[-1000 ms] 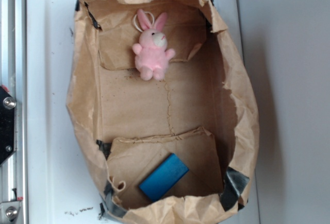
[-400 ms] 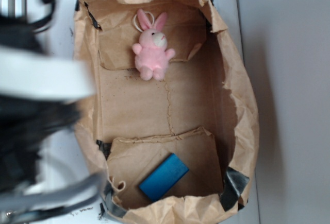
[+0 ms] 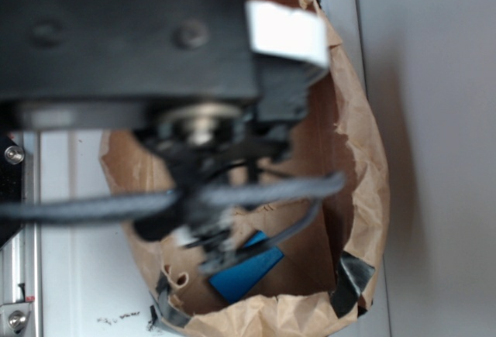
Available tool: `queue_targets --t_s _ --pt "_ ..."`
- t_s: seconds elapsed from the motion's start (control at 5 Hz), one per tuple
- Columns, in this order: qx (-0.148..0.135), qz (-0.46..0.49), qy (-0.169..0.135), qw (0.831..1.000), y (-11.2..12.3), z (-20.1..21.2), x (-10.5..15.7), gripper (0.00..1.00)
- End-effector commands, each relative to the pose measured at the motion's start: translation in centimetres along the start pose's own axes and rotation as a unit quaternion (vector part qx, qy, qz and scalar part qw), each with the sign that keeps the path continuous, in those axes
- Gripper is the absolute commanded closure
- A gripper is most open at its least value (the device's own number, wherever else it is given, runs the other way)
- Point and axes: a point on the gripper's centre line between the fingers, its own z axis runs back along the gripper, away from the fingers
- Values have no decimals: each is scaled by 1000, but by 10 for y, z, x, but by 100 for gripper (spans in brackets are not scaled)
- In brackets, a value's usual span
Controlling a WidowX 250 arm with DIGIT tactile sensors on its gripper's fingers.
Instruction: Grab the blue block.
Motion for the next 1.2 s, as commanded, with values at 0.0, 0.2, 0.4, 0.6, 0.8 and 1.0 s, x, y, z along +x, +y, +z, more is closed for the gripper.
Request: queue_targets --t_s 0.0,0.2,0.4,0.6,0.8,1.0 --pt "-33 86 -52 994 -3 -23 15 0" --pt "-48 99 -50 993 -16 -32 14 0" --pt "-58 110 -45 991 -33 -38 13 0" --pt "-58 108 -41 992 -57 -44 2 0" --pt "-50 86 -35 994 -80 -53 -11 0" --pt "-50 86 -35 994 -80 -53 -11 0"
